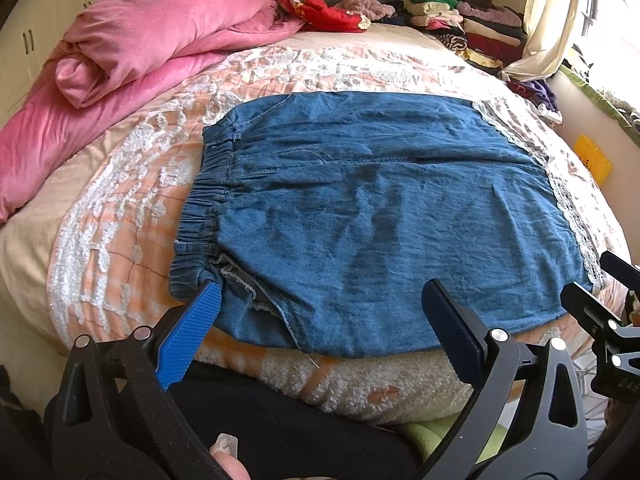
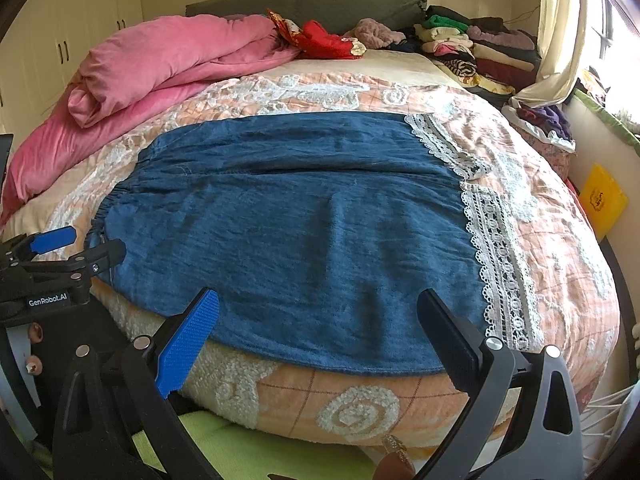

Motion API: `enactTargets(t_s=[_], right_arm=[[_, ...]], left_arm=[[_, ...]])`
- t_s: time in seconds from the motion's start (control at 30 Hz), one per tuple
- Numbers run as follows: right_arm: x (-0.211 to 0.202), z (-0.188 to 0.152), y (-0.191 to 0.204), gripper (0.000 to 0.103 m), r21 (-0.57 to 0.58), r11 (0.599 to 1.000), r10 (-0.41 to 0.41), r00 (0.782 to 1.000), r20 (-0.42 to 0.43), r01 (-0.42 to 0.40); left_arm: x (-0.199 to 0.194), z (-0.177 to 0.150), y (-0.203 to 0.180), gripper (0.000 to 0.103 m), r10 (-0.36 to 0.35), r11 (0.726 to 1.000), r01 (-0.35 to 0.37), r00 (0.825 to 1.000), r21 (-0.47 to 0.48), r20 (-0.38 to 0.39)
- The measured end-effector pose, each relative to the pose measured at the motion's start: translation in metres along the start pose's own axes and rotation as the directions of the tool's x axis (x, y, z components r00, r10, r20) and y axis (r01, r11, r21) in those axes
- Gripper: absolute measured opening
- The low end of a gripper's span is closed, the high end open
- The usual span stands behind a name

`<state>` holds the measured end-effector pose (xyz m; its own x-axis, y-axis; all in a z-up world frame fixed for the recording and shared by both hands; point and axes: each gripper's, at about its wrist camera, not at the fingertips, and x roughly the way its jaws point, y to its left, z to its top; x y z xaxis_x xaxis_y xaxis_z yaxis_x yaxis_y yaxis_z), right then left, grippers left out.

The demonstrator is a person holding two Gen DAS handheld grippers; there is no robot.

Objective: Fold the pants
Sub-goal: 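Grasp the elastic waistband edge of the denim pants with both grippers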

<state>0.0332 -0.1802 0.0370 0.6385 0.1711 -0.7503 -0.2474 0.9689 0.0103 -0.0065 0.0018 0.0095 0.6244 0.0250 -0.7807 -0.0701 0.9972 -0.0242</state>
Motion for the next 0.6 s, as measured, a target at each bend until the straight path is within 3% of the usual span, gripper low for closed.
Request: enactTargets(t_s=[0.6], right_arm=[[0.035,0.036,0.005,0.099,-0.045,0.998,0.035,0.999,-0.012,-0.035]], left_arm=[[0.026,0.040,0.036,0.094,0.030,0.998,-0.030,1.000,-0.047,-0.001]])
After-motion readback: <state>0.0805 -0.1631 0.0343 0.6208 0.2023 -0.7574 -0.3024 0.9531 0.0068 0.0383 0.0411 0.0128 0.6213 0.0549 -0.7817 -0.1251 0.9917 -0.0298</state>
